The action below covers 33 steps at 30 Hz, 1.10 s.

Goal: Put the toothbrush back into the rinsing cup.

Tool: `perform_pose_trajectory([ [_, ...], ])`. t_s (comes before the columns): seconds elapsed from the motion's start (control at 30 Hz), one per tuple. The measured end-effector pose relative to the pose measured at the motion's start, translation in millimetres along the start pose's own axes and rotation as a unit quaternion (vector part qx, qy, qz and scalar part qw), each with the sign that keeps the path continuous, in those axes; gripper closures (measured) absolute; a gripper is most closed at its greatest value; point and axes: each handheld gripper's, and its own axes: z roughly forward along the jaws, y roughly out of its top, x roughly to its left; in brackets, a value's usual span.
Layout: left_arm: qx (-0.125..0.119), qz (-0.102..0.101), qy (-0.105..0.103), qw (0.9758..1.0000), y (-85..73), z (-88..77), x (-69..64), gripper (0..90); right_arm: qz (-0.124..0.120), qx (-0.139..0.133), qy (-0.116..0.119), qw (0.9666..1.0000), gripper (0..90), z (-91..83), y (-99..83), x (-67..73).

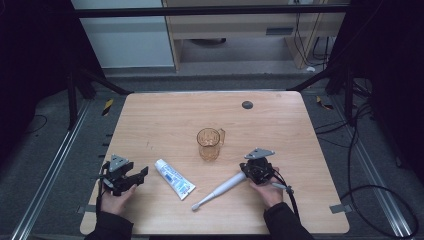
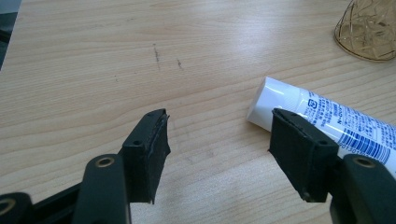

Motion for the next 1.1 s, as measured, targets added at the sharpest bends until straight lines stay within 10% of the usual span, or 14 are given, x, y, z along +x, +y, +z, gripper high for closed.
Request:
perform_pose_trajectory([
  [1.1,0.001,0.000,0.000,1.0000,-0.3,-0.7,-0.2,36.6,-0.011,0.017,-0.004,0.9998,90.0,-20.1,-17.6,3.7],
])
